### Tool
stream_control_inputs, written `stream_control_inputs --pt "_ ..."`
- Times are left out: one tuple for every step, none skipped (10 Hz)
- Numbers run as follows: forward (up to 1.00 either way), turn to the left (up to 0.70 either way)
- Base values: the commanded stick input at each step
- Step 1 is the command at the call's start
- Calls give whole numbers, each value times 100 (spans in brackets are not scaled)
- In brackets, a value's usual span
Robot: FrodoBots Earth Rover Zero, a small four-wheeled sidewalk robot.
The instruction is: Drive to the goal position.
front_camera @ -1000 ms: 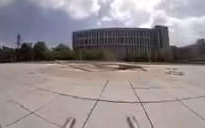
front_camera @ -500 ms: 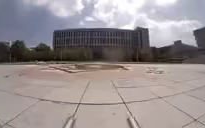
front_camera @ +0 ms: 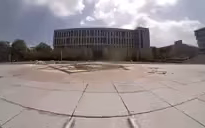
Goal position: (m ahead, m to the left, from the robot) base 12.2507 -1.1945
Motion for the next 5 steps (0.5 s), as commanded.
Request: stream_control_inputs --pt "70 0" --pt "70 0" --pt "70 0" --pt "70 0" --pt "70 0"
